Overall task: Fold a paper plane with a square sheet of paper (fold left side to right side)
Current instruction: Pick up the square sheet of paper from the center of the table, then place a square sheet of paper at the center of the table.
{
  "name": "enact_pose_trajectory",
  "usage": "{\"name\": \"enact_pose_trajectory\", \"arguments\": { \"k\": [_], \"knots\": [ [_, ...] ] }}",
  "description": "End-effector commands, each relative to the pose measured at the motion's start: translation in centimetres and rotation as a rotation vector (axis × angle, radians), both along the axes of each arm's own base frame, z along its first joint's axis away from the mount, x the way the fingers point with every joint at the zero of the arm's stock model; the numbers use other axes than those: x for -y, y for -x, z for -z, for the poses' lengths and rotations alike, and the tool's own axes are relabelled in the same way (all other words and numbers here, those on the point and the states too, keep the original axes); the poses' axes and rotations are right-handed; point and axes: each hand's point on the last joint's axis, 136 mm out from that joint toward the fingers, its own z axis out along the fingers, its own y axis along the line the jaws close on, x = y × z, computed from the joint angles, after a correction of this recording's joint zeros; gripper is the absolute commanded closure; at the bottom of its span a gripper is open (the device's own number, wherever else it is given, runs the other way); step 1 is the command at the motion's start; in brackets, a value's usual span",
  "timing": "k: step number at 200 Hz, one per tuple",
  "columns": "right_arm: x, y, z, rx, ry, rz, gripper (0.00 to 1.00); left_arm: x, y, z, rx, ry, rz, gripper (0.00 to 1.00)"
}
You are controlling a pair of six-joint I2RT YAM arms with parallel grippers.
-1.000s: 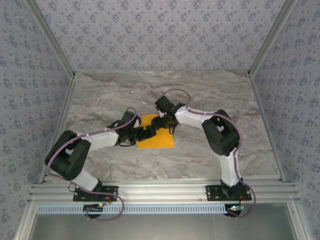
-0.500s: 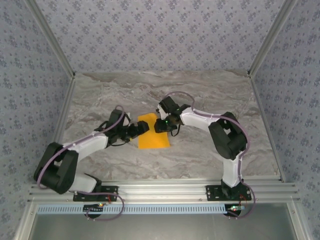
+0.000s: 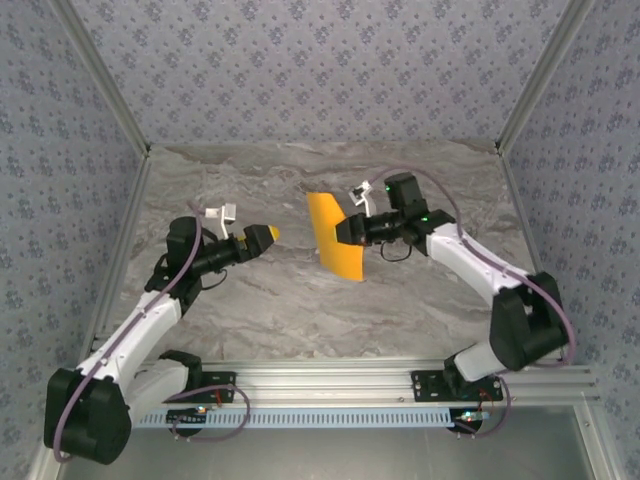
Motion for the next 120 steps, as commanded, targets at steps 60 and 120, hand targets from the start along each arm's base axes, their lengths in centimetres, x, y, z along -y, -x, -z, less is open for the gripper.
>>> {"name": "enact_pose_trajectory", "arguments": {
  "k": [60,120],
  "knots": [
    [0.6,9.4,-12.7,0.206,-0.252,-0.305,0.78,4.1,5.0,-10.4,0.37,0.146,0.286,0.02],
    [0.8,10.2,-14.1,0.259,-0.257,-0.306,0.77,7.0,8.6,-13.6,0.485,0.149,0.437,0.19]
  ]
}}
